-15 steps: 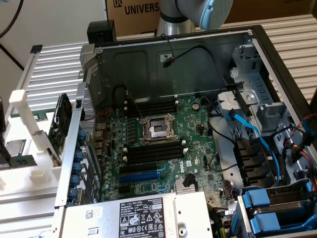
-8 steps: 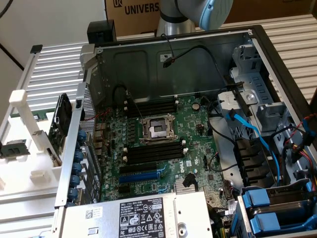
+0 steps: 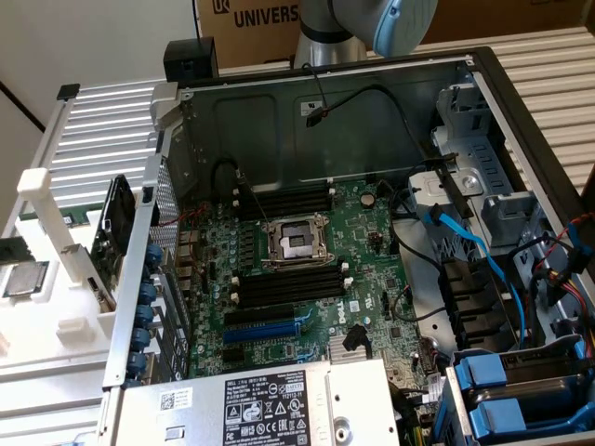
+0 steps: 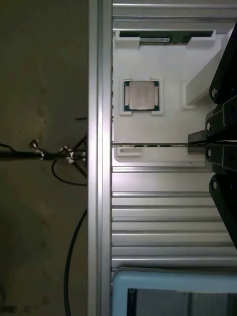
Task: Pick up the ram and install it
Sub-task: 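Pick up the ram and move it above insertion slot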
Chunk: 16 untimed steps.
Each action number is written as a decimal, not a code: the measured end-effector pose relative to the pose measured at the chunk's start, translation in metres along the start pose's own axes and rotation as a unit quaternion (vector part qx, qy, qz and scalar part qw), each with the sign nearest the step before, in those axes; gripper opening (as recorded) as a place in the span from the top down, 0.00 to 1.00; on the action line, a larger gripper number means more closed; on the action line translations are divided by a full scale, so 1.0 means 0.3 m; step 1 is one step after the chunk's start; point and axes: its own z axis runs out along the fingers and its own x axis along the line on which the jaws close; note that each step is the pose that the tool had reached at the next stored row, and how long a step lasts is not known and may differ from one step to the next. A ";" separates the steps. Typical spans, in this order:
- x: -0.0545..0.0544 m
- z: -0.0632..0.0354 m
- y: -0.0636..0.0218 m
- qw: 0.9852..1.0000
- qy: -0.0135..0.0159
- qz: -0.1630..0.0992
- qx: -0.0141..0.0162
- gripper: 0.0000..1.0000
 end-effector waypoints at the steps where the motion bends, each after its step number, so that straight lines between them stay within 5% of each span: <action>1: 0.000 -0.015 0.000 1.000 0.000 0.000 0.000 0.88; 12: 0.001 -0.182 -0.041 1.000 0.001 0.000 0.000 0.88; 16: 0.002 -0.216 -0.070 1.000 0.001 0.000 0.000 0.88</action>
